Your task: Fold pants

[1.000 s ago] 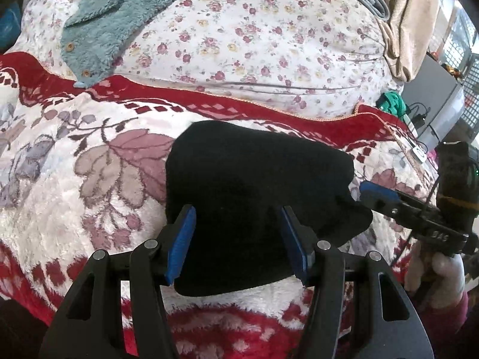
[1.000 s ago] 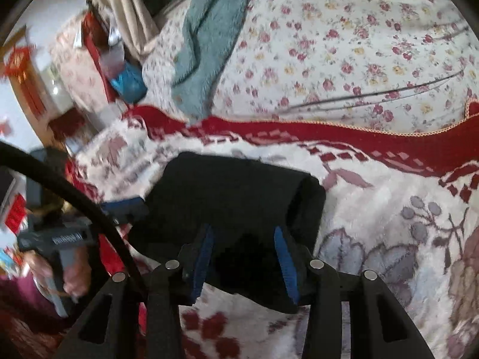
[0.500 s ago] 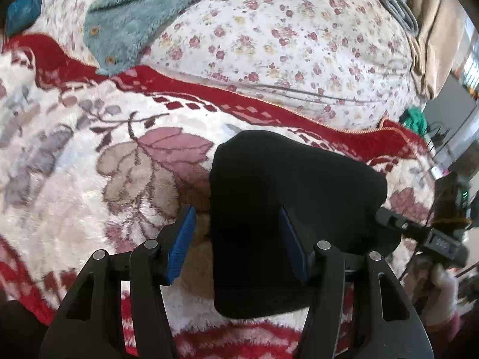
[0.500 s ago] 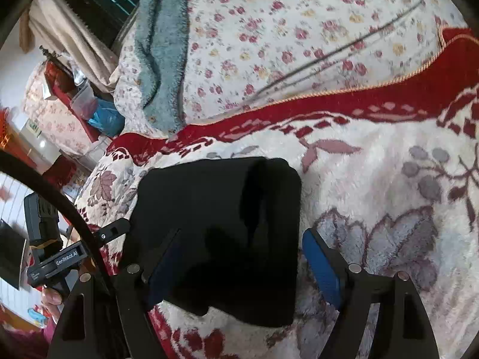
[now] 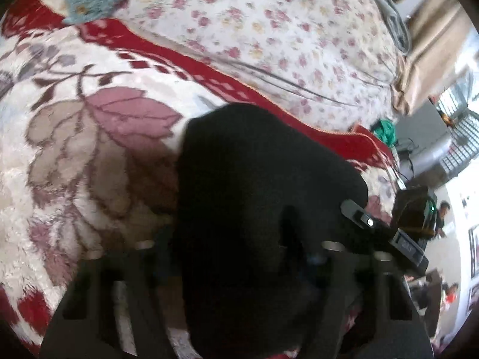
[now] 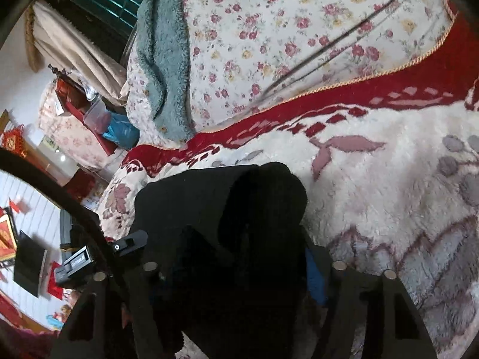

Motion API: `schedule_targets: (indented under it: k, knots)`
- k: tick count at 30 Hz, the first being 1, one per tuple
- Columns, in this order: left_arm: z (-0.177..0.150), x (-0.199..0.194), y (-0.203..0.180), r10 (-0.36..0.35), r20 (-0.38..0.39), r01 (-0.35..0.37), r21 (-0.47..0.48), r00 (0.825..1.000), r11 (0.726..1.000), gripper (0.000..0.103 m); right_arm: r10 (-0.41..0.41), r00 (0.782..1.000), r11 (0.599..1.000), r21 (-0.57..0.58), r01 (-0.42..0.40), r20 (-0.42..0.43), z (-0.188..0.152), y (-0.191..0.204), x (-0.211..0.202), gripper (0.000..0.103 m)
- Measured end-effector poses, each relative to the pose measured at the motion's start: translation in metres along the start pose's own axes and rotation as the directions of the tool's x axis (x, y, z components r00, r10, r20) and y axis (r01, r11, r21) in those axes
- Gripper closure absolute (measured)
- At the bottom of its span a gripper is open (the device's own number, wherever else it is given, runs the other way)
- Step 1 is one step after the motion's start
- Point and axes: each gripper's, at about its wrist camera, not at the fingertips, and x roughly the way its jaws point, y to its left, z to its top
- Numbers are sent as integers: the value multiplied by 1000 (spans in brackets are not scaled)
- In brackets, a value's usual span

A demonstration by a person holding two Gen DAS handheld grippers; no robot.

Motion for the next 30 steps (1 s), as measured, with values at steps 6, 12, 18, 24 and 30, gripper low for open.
schedule_targets:
  k: [6,12,18,24,30]
  knots:
    - [7,-33,-5,20,44,-20,15,999,1000,62,61,998,997,-42,-61,21,16,34,-11,63]
    - [31,-106,25,110,144,-111,-2,983,994,62,164,986,983,-84,-163,-1,30,86,26,64]
    - [38,-142,85,266,166,-253,-97,949,963,62,218,971,970,-93,-226,-96,27,135,110,64]
    - [22,-129,138,346,124,-318,-204,930,926,49,-12,975,971,-237,-42,-222,12,159,183,44]
    - [18,-129,120,433,166,-413,-141,886,900,41,-82,977,955,-297,21,-195,20,159,157,38]
